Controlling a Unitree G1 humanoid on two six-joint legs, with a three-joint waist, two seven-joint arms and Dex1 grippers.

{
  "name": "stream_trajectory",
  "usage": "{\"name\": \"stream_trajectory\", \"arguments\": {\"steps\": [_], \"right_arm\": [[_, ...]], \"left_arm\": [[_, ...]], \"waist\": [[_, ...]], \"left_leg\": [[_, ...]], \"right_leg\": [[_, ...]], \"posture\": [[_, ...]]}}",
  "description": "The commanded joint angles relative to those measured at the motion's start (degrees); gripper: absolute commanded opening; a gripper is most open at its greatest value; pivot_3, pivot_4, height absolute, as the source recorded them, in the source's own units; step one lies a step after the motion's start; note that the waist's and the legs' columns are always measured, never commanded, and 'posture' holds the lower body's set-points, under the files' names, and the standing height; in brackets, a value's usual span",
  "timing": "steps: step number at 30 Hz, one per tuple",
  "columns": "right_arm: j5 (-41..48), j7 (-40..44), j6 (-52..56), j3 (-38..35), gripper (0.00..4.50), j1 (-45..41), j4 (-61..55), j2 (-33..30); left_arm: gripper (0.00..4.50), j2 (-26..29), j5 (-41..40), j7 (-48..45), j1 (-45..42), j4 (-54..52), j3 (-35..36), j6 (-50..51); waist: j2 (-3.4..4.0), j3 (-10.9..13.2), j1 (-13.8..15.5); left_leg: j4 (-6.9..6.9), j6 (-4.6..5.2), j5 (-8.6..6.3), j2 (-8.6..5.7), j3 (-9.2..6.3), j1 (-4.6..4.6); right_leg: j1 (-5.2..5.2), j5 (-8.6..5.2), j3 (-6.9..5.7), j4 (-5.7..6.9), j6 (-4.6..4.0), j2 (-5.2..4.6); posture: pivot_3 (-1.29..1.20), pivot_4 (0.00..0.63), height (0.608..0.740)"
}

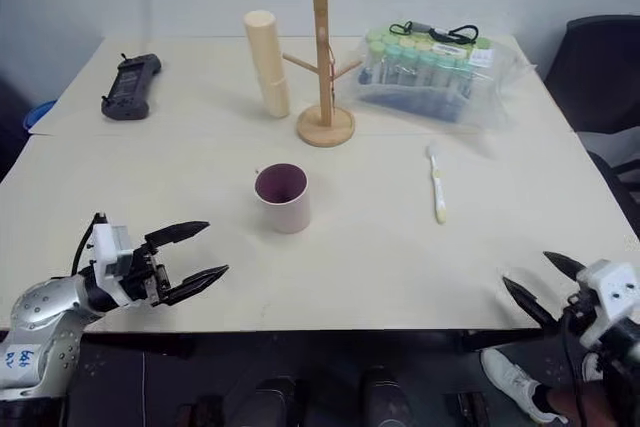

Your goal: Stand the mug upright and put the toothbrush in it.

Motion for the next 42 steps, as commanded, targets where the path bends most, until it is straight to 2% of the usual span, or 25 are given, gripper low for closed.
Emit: {"name": "stream_trajectory", "arguments": {"steps": [1, 5, 11, 15, 17, 25, 26, 27, 29, 31, 34, 37, 42], "right_arm": [[0.6, -4.6, 12.8, 4.8, 4.48, -9.9, -0.4, -3.9], [-1.6, -7.3, 22.8, 12.0, 4.48, -26.1, 6.8, -5.2], [-9.5, -7.4, 29.4, 23.1, 4.48, -48.3, 28.3, -3.6], [-14.6, -4.9, 30.2, 29.5, 3.64, -54.6, 36.7, -3.9], [-16.2, -3.6, 31.0, 31.4, 2.91, -56.8, 39.5, -3.9], [-18.5, 2.3, 30.6, 33.7, 0.35, -61.0, 45.3, -4.1], [-18.2, 3.2, 30.1, 33.3, 0.09, -61.2, 45.4, -3.9], [-17.2, 4.3, 29.6, 32.4, 0.02, -61.5, 45.3, -3.4], [-14.4, 6.3, 28.7, 30.1, 0.02, -62.0, 43.9, -1.8], [-12.5, 5.5, 32.3, 28.2, 0.02, -63.1, 42.6, 0.0], [-12.3, 5.2, 29.5, 27.3, 0.02, -62.7, 40.2, 1.2], [-12.0, 1.6, 32.0, 25.1, 0.58, -62.8, 36.7, 0.0], [-14.3, -3.9, 38.1, 23.6, 2.21, -61.1, 33.1, -3.7]], "left_arm": [[4.5, 0.5, -2.2, 0.4, -2.1, -4.1, -0.9, 2.0], [4.5, -0.2, -2.3, 1.9, -3.8, -5.3, -1.5, 2.9], [4.5, -0.9, -1.6, 3.4, -1.8, -7.4, -2.0, 2.6], [4.5, -1.4, -1.6, 5.7, 0.9, -9.8, -1.1, 2.7], [4.5, -2.4, -2.5, 8.4, 1.9, -11.3, -0.1, 3.4], [4.5, -2.5, -2.1, 9.7, 4.4, -12.9, 0.4, 3.0], [4.5, -2.2, -2.1, 9.5, 4.4, -12.7, 0.8, 2.9], [4.5, -2.0, -2.1, 9.5, 4.3, -12.2, 1.2, 2.8], [4.5, -1.8, -1.9, 9.5, 4.3, -11.4, 1.9, 2.4], [4.5, -1.6, -1.7, 9.3, 4.7, -10.7, 2.7, 2.0], [4.5, -1.6, -1.4, 8.9, 5.7, -10.4, 3.3, 1.3], [4.5, -1.8, -1.2, 9.1, 6.8, -10.8, 3.8, 0.7], [4.5, -2.0, -0.8, 8.2, 7.0, -10.8, 2.7, -0.6]], "waist": [[0.09, 0.0, 0.2], [0.13, 0.1, 0.4], [0.13, 0.1, 0.5], [0.13, 0.1, 0.5], [0.13, 0.1, 0.5], [0.06, 0.0, 1.0], [0.05, 0.0, 1.1], [0.05, 0.0, 1.1], [0.05, 0.0, 1.2], [0.06, 0.0, 1.1], [0.11, 0.1, 0.7], [0.13, 0.1, 0.5], [0.13, 0.1, 0.8]], "left_leg": [[0.03, -0.02, 0.01, 0.0, 0.0, -0.02], [0.09, -0.01, 0.01, -0.04, -0.04, -0.12], [0.11, 0.0, 0.03, -0.05, -0.03, -0.23], [0.13, 0.02, 0.03, -0.05, -0.04, -0.33], [0.12, 0.02, 0.03, -0.06, -0.03, -0.34], [0.36, 0.05, 0.02, -0.07, -0.05, -0.28], [0.35, 0.04, 0.02, -0.06, -0.05, -0.28], [0.35, 0.04, 0.02, -0.06, -0.05, -0.28], [0.33, 0.05, 0.02, -0.07, -0.04, -0.28], [0.28, 0.04, 0.02, -0.06, -0.04, -0.29], [0.24, 0.03, 0.02, -0.06, -0.02, -0.31], [0.2, 0.03, 0.03, -0.06, -0.03, -0.4], [0.25, 0.03, 0.02, -0.07, -0.04, -0.45]], "right_leg": [[-0.01, 0.0, 0.0, 0.0, 0.0, 0.0], [-0.06, 0.0, -0.04, -0.02, 0.0, -0.02], [-0.09, 0.0, -0.08, -0.16, 0.0, -0.02], [-0.14, 0.0, -0.11, -0.18, 0.0, -0.03], [-0.16, 0.0, -0.11, -0.18, 0.0, -0.03], [-0.03, 0.0, -0.11, -0.09, 0.01, -0.03], [-0.04, 0.01, -0.11, -0.09, 0.01, -0.03], [-0.03, 0.0, -0.11, -0.09, 0.01, -0.03], [-0.04, 0.0, -0.1, -0.1, 0.01, -0.03], [-0.07, 0.0, -0.11, -0.11, 0.01, -0.02], [-0.14, 0.0, -0.09, -0.09, 0.01, -0.02], [-0.22, 0.0, -0.11, -0.1, 0.01, -0.02], [-0.22, 0.0, -0.12, -0.14, 0.01, -0.04]], "posture": [[0.0, 0.15, 0.74], [0.0, 0.15, 0.74], [0.0, 0.15, 0.74], [0.0, 0.15, 0.74], [0.0, 0.15, 0.74], [0.0, 0.15, 0.74], [0.0, 0.15, 0.74], [0.0, 0.15, 0.74], [0.0, 0.15, 0.74], [0.0, 0.15, 0.74], [0.0, 0.15, 0.74], [0.0, 0.15, 0.74], [0.0, 0.15, 0.74]]}}
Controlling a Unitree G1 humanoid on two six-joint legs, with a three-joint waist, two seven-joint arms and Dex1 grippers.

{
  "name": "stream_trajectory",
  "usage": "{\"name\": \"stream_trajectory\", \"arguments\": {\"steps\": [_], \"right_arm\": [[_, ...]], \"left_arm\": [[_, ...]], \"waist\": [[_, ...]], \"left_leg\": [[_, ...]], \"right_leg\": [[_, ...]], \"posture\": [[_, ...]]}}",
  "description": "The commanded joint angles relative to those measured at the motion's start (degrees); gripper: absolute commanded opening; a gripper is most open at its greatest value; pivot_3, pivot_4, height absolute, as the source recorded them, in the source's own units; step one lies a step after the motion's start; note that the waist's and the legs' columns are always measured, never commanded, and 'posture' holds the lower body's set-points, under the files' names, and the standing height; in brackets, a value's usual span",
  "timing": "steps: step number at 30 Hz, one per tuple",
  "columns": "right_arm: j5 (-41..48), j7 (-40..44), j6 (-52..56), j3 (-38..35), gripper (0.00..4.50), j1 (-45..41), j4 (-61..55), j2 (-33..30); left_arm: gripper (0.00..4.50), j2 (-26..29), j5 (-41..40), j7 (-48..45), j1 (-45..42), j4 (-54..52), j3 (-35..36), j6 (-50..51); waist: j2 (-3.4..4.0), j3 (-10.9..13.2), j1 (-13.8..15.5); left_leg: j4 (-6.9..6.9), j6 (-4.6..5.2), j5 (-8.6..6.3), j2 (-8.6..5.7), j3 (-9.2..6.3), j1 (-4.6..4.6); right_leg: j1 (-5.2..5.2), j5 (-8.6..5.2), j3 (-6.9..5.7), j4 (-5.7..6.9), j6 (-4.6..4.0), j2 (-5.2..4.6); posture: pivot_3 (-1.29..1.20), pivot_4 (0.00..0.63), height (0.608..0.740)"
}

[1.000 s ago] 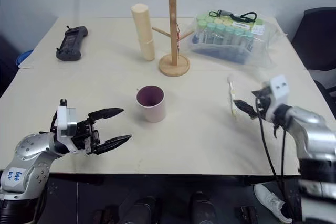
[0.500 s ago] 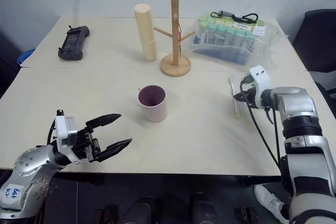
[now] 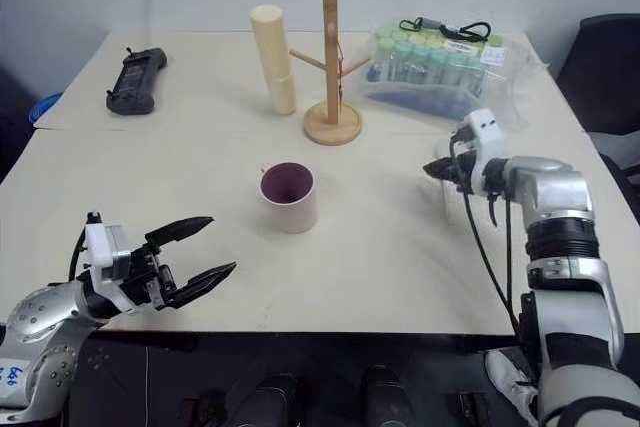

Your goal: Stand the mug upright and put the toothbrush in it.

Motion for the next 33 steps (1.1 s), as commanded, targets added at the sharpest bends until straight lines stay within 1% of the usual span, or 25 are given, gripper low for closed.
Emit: {"name": "stream_trajectory", "arguments": {"steps": [1, 3, 5, 6, 11, 15, 17, 24, 28, 33], "right_arm": [[-2.5, -3.4, 4.4, -0.4, 2.54, 0.9, -2.0, -4.8], [-5.4, -5.9, 2.5, 1.3, 3.19, 1.1, 0.4, -5.6], [-8.3, -6.3, 5.3, 4.9, 3.88, -0.3, 3.4, -5.6], [-8.3, -6.2, 5.6, 5.1, 4.17, -0.9, 4.6, -4.9], [-7.0, -5.4, 7.6, 4.8, 4.17, -4.1, 8.9, -1.6], [-9.7, -3.6, 5.7, 8.5, 4.17, -5.6, 11.7, -0.7], [-10.6, -3.6, 4.3, 9.0, 4.17, -6.5, 13.2, -0.4], [-10.5, -2.9, 1.9, 7.0, 4.17, -11.0, 16.9, -0.5], [-9.4, -0.2, 4.9, 6.0, 4.17, -15.1, 18.3, -1.3], [-10.2, 2.3, 7.4, 8.4, 4.17, -14.4, 16.7, 0.1]], "left_arm": [[4.5, -0.1, 0.4, -1.2, -0.2, -0.7, -0.6, -2.1], [4.5, -0.4, 0.8, -1.8, -1.2, -0.4, -2.3, -2.4], [4.5, -0.6, 1.4, -2.3, -2.4, 0.3, -3.9, -2.9], [4.5, -0.8, 1.8, -2.6, -3.1, 0.8, -4.6, -3.1], [4.5, -1.1, 2.4, -3.0, -5.3, 2.6, -6.2, -3.9], [4.5, -1.2, 2.7, -3.2, -5.7, 3.2, -6.4, -4.3], [4.5, -1.3, 2.8, -3.1, -5.5, 3.2, -6.5, -4.5], [4.5, -1.6, 3.1, -2.0, -2.7, 1.6, -5.8, -5.2], [4.5, -1.6, 3.2, -1.5, -1.3, 1.1, -5.5, -5.7], [4.5, -1.7, 3.4, -1.3, -1.3, 1.3, -5.9, -6.2]], "waist": [[0.0, 0.0, 0.4], [0.0, 0.0, 0.7], [0.0, 0.0, 0.8], [0.0, 0.0, 0.7], [0.0, 0.0, -0.6], [0.0, 0.0, -0.7], [0.0, 0.0, -0.6], [0.01, 0.0, -0.6], [0.1, 0.1, -0.5], [0.1, 0.1, -0.4]], "left_leg": [[0.0, 0.0, 0.0, 0.0, 0.0, 0.0], [0.01, 0.01, 0.0, -0.01, 0.01, 0.0], [0.01, 0.01, 0.0, -0.01, 0.03, 0.01], [0.01, 0.0, 0.0, -0.01, 0.04, 0.02], [-0.02, -0.03, 0.02, 0.02, 0.06, 0.03], [-0.04, -0.03, 0.03, 0.03, 0.06, 0.04], [-0.01, -0.03, 0.02, 0.03, 0.07, 0.04], [-0.01, -0.03, 0.02, 0.02, 0.07, 0.04], [-0.05, -0.02, 0.02, 0.0, 0.09, 0.01], [-0.06, -0.02, 0.02, 0.01, 0.06, 0.01]], "right_leg": [[0.0, 0.0, 0.0, 0.01, 0.0, -0.01], [0.0, 0.0, 0.01, -0.01, 0.0, -0.02], [0.0, 0.0, 0.03, 0.0, 0.0, -0.01], [0.0, 0.0, 0.03, 0.02, 0.0, 0.0], [-0.04, 0.0, 0.03, 0.11, 0.0, 0.05], [-0.05, 0.0, 0.03, 0.11, 0.0, 0.06], [-0.04, 0.0, 0.03, 0.11, 0.0, 0.06], [-0.05, 0.0, 0.05, 0.13, 0.0, 0.05], [-0.1, 0.0, 0.06, 0.09, 0.0, 0.03], [-0.09, 0.0, 0.04, 0.08, -0.01, 0.03]], "posture": [[0.0, 0.15, 0.74], [0.0, 0.15, 0.74], [0.0, 0.15, 0.74], [0.0, 0.15, 0.74], [0.0, 0.15, 0.74], [0.0, 0.15, 0.74], [0.0, 0.15, 0.74], [0.0, 0.15, 0.74], [0.0, 0.15, 0.74], [0.0, 0.15, 0.74]]}}
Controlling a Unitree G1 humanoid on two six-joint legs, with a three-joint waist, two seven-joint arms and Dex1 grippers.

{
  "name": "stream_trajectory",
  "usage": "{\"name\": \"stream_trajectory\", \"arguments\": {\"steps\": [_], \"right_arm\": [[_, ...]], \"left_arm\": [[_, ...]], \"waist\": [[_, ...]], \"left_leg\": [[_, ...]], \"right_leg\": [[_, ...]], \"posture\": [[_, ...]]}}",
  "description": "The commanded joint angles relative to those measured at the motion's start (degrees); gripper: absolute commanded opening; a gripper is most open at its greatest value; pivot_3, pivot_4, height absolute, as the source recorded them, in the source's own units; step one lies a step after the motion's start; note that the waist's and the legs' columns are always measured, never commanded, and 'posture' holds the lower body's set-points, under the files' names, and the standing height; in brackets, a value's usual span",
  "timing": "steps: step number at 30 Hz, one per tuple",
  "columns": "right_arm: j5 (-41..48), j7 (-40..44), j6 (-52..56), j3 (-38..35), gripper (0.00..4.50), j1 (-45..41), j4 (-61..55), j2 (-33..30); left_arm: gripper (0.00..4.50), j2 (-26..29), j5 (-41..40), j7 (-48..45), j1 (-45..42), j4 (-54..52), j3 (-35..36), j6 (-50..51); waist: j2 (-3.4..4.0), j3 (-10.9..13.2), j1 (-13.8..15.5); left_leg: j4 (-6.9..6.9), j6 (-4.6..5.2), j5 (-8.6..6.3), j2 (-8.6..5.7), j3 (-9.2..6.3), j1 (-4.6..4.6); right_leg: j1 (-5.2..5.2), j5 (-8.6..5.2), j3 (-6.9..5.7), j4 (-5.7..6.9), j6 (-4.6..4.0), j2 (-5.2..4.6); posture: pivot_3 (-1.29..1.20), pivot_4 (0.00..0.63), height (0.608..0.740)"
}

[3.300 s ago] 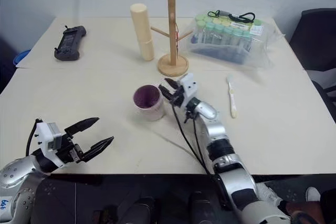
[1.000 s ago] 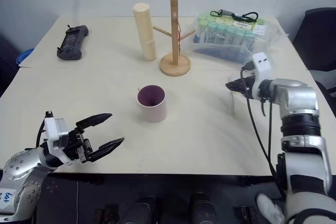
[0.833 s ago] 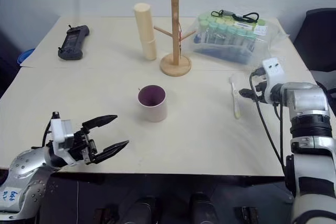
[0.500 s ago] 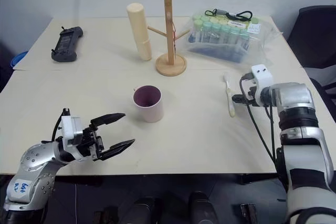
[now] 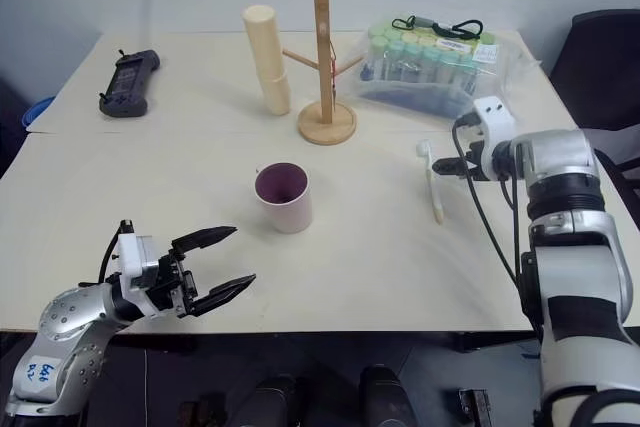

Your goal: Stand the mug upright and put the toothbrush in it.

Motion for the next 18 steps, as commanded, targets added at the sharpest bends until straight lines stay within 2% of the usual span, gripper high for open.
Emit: {"name": "stream_trajectory", "arguments": {"steps": [1, 7, 18], "right_arm": [[-0.4, 1.2, 1.4, 1.4, 4.17, 1.8, -2.5, 1.0], [-1.6, -0.6, 0.8, 2.6, 4.17, 5.3, -3.6, 3.3], [-2.5, 2.3, -0.3, 4.3, 0.6, 6.7, -5.4, 3.4]], "left_arm": [[4.5, -0.1, 0.3, 0.4, 0.0, -1.9, 0.6, -1.2], [4.5, 0.1, 0.5, 0.4, -0.2, -2.0, 0.5, -1.4], [4.5, 0.8, -0.1, 0.0, -0.7, -2.4, 1.0, -1.2]], "waist": [[0.0, 0.0, 0.1], [0.0, 0.0, 0.0], [-0.01, 0.0, 0.0]], "left_leg": [[0.0, 0.0, 0.0, -0.01, 0.0, -0.01], [0.06, 0.0, 0.0, -0.01, -0.01, 0.0], [0.05, 0.0, 0.0, 0.0, -0.01, 0.02]], "right_leg": [[0.0, 0.0, 0.01, 0.0, 0.0, -0.02], [0.02, 0.0, -0.02, 0.06, 0.0, -0.01], [0.02, 0.0, -0.02, 0.08, 0.0, 0.0]], "posture": [[0.0, 0.15, 0.74], [0.0, 0.15, 0.74], [0.0, 0.15, 0.74]]}}
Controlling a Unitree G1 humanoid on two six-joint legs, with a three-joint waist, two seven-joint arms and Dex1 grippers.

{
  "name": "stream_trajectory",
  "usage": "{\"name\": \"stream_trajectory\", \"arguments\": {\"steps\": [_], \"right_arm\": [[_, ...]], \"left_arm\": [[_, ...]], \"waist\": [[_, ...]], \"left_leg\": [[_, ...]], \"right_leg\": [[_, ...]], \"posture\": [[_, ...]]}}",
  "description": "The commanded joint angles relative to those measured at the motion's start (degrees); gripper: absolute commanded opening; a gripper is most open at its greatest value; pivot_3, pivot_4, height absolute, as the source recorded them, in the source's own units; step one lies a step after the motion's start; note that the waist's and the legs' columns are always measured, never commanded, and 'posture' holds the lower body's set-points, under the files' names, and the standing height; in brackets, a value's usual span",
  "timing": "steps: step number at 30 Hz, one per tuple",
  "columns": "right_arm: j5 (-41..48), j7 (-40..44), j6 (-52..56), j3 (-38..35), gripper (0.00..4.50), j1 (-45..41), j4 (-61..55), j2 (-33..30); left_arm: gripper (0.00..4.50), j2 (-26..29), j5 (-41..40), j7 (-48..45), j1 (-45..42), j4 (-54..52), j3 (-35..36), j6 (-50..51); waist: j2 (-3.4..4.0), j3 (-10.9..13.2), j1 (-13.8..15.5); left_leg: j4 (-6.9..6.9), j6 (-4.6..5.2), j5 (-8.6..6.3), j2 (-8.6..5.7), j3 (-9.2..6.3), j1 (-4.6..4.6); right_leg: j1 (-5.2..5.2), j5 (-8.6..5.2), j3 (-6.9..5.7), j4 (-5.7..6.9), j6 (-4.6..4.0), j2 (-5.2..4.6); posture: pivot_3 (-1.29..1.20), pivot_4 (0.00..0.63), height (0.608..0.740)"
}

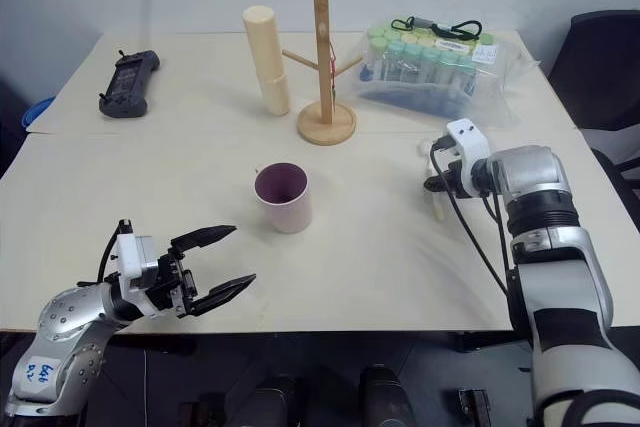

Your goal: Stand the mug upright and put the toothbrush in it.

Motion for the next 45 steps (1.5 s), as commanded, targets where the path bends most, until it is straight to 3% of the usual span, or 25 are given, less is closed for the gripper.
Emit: {"name": "stream_trajectory", "arguments": {"steps": [1, 3, 7, 13, 20, 26, 27, 32, 37, 39, 43, 45], "right_arm": [[-0.8, 1.0, -1.4, 1.3, 0.34, 1.1, 0.5, 0.2], [0.1, 2.8, -4.3, 0.5, 0.07, 1.5, -0.3, 0.0], [8.7, 10.2, -11.1, -6.4, 0.07, 2.0, -6.4, 2.4], [22.6, 11.5, -25.1, -17.0, 0.07, 4.6, -17.7, 15.4], [23.3, 10.6, -41.7, -13.0, 0.07, 8.3, -19.6, 32.3], [22.1, 8.0, -47.4, -11.6, 0.07, 9.3, -13.5, 37.6], [22.1, 8.1, -48.4, -11.7, 0.63, 9.3, -12.7, 37.8], [22.6, 10.1, -50.0, -11.2, 2.06, 10.1, -13.7, 36.8], [24.1, 13.1, -44.8, -12.0, 3.66, 12.9, -20.3, 28.5], [25.4, 16.4, -40.9, -12.2, 4.3, 16.2, -25.5, 22.3], [28.2, 23.3, -35.3, -13.6, 4.48, 24.5, -33.8, 10.0], [28.0, 25.6, -38.5, -15.5, 4.48, 28.6, -34.3, 5.7]], "left_arm": [[4.5, 0.4, -1.1, 0.0, -0.6, -2.6, 1.2, -0.5], [4.5, 0.0, -2.6, 0.2, -0.7, -3.3, 1.5, 0.1], [4.5, -1.4, -8.9, 1.6, 0.0, -5.5, 3.9, 3.1], [4.5, -1.8, -7.6, 1.8, 5.1, -2.2, 8.2, 1.6], [4.5, -3.2, -5.7, 2.8, 6.7, 0.9, 10.3, -0.8], [4.5, -4.0, -4.5, 4.0, 6.1, 0.7, 10.2, -1.8], [4.5, -4.0, -4.2, 4.1, 6.2, 0.7, 10.1, -1.9], [4.5, -3.7, -3.7, 4.3, 6.9, 0.7, 10.9, -2.4], [4.5, -3.3, -1.0, 4.8, 7.7, 1.2, 11.6, -4.4], [4.5, -2.7, 0.5, 5.7, 8.8, 1.0, 12.2, -4.1], [4.5, -1.0, 5.9, 7.8, 10.6, 2.7, 13.8, -5.0], [4.5, -0.1, 7.4, 7.8, 11.9, 3.3, 14.5, -5.8]], "waist": [[-0.01, 0.0, 0.1], [-0.05, 0.0, 0.1], [-0.1, 0.0, -0.1], [-0.03, 0.0, -1.4], [-0.07, 0.0, -0.4], [-0.07, 0.0, 0.0], [-0.07, 0.0, -0.1], [-0.07, 0.0, -0.3], [-0.07, 0.0, 0.0], [-0.07, 0.0, 0.3], [-0.08, 0.0, 0.5], [-0.08, 0.0, 0.1]], "left_leg": [[0.01, 0.0, 0.0, 0.0, 0.0, 0.0], [0.06, 0.0, 0.0, -0.01, -0.01, 0.01], [0.06, 0.01, -0.01, -0.01, -0.01, 0.0], [-0.14, -0.11, 0.04, 0.19, 0.03, 0.01], [0.02, -0.13, 0.04, 0.09, -0.05, 0.01], [0.03, -0.12, 0.04, 0.01, -0.08, 0.02], [0.02, -0.12, 0.04, 0.01, -0.07, 0.02], [-0.03, -0.13, 0.05, 0.02, -0.06, 0.02], [-0.04, -0.13, 0.04, 0.03, -0.05, 0.03], [-0.03, -0.08, 0.02, 0.01, -0.07, 0.02], [-0.05, 0.04, -0.05, -0.01, -0.05, 0.02], [-0.09, 0.04, -0.05, 0.01, -0.05, 0.04]], "right_leg": [[0.01, 0.0, 0.0, 0.0, 0.0, 0.0], [0.04, 0.0, 0.0, 0.0, 0.0, -0.01], [0.05, 0.0, -0.01, 0.0, 0.0, -0.01], [-0.12, 0.0, -0.05, 0.36, 0.0, 0.18], [-0.07, 0.0, -0.09, 0.42, -0.01, 0.06], [-0.08, -0.01, -0.11, 0.47, -0.01, -0.01], [-0.09, -0.01, -0.11, 0.47, -0.01, -0.01], [-0.13, -0.01, -0.12, 0.47, -0.02, 0.0], [-0.13, -0.02, -0.12, 0.46, -0.03, 0.0], [-0.05, -0.02, -0.13, 0.36, -0.03, -0.04], [0.03, -0.02, -0.11, 0.17, -0.03, -0.07], [0.04, -0.02, -0.11, -0.11, -0.03, -0.06]], "posture": [[0.0, 0.15, 0.74], [0.0, 0.15, 0.74], [0.0, 0.15, 0.74], [0.0, 0.15, 0.74], [0.0, 0.15, 0.74], [0.0, 0.15, 0.74], [0.0, 0.15, 0.74], [0.0, 0.15, 0.74], [0.0, 0.15, 0.74], [0.0, 0.15, 0.74], [0.0, 0.15, 0.74], [0.0, 0.15, 0.74]]}}
